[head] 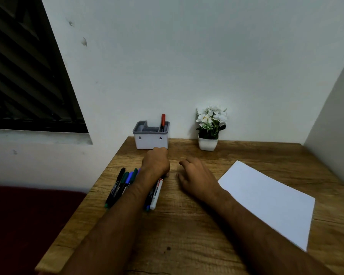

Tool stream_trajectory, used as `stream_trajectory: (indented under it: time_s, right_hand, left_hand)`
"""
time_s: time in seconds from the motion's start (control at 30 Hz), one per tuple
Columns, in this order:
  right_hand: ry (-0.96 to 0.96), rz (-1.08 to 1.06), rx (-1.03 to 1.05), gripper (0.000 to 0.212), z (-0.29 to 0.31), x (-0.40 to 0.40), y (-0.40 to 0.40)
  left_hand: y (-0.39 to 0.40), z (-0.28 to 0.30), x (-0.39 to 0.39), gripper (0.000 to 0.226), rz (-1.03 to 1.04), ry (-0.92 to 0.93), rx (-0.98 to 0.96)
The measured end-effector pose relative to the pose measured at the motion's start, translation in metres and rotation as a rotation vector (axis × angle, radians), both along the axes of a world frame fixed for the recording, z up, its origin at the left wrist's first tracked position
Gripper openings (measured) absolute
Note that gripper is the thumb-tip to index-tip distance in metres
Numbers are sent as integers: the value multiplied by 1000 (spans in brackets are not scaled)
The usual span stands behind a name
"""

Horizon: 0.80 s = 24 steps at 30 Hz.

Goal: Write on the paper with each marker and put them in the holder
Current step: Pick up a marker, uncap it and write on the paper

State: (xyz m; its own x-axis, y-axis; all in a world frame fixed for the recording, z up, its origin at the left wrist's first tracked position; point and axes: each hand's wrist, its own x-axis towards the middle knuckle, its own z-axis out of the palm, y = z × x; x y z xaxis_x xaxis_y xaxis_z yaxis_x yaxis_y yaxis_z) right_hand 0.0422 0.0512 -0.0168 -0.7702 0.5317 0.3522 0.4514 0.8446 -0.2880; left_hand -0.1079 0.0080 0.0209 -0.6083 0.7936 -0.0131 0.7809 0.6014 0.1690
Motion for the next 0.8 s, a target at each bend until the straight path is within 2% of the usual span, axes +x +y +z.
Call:
stream_trajectory:
  time_s: [0.17, 0.27, 0.37, 0.5, 0.63, 0.8]
  right_hand:
    - [50, -12, -44, 33, 1, 6, -3]
    - [119, -24, -112, 27, 5, 8, -6]
    - [172, -64, -229, 19, 7, 9, -7]
    - [211, -125, -296, 22, 5, 9, -5]
    - [266, -201, -324, 21, 7, 8, -4]
    - [301, -272, -384, 23, 11, 5, -4]
  left_hand:
    - [3, 3, 10, 10, -4, -81, 73]
    - [7, 7, 10, 13, 12, -218, 127]
    - [9, 12, 5, 13, 50, -534, 237]
    - [5, 17, 8, 15, 72, -956, 451]
    - [5, 15, 11, 19, 119, -1238, 605]
    - [7, 6, 29, 14, 226, -1508, 586]
